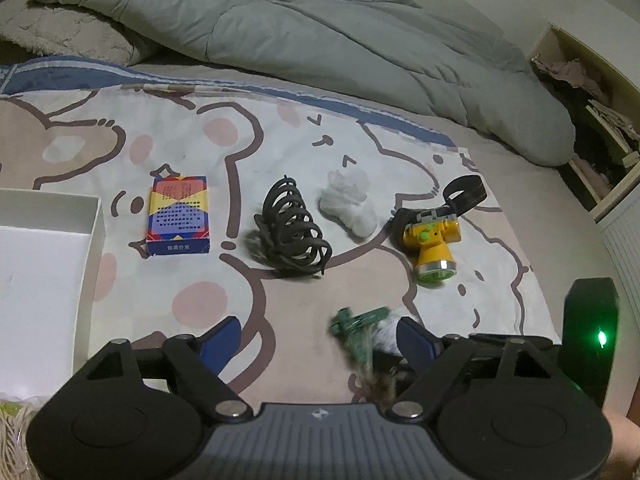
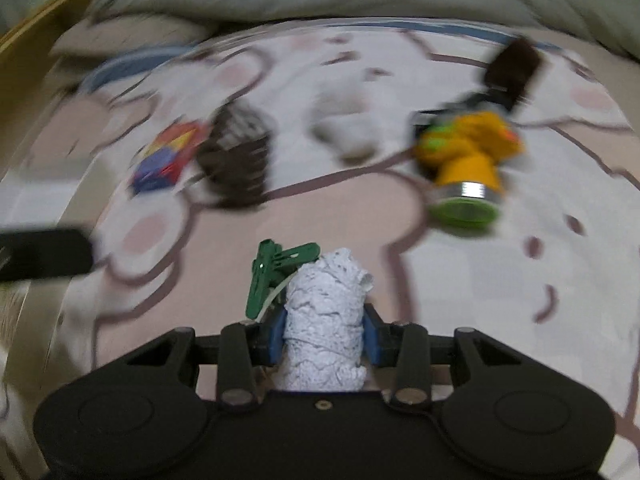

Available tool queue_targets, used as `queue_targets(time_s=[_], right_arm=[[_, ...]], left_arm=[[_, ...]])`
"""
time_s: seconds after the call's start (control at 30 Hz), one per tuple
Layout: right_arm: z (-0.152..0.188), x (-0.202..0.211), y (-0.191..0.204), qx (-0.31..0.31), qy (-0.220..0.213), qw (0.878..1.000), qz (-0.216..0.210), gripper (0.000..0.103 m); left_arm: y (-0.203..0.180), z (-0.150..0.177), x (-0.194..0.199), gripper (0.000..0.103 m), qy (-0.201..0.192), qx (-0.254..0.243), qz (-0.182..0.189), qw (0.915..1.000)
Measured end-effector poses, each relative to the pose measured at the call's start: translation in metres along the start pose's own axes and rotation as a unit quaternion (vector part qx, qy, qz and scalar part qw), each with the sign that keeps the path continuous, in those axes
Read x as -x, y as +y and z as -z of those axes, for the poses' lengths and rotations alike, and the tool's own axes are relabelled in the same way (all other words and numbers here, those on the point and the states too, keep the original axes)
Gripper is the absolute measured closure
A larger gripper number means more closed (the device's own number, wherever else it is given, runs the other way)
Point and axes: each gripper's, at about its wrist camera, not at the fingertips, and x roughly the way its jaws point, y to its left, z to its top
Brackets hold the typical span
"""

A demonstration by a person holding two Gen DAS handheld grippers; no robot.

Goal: Organize objects
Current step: 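Grasp the green clothes peg with the left tool while the right tool grasps the white rope bundle, then lift the green peg with the left tool while the right tool carries the rope bundle toward the box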

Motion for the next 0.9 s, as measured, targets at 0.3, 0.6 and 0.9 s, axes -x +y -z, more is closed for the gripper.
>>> queue_targets(time_s=[0.3,0.6,0.9], right_arm=[[0.02,0.011,0.05,0.088,0.042,0.99,-0.106,0.064],[0.015,0.033,0.025,0.027,0.022,0.998,-0.056,0.065],[0.018,0.042,-0.016,-0.024,0.003,1.0,-0.004,0.065]], left_arm=[[0.009,0.009,-0.006,0.025,0.038,-0.008,-0.01,0.9992],[0.015,0.015,-0.016,0.03,0.059,-0.021,-0.026,0.9977],[-0.003,0.026,-0.044,0.047,0.094,-0.054,-0.038,0.9934]])
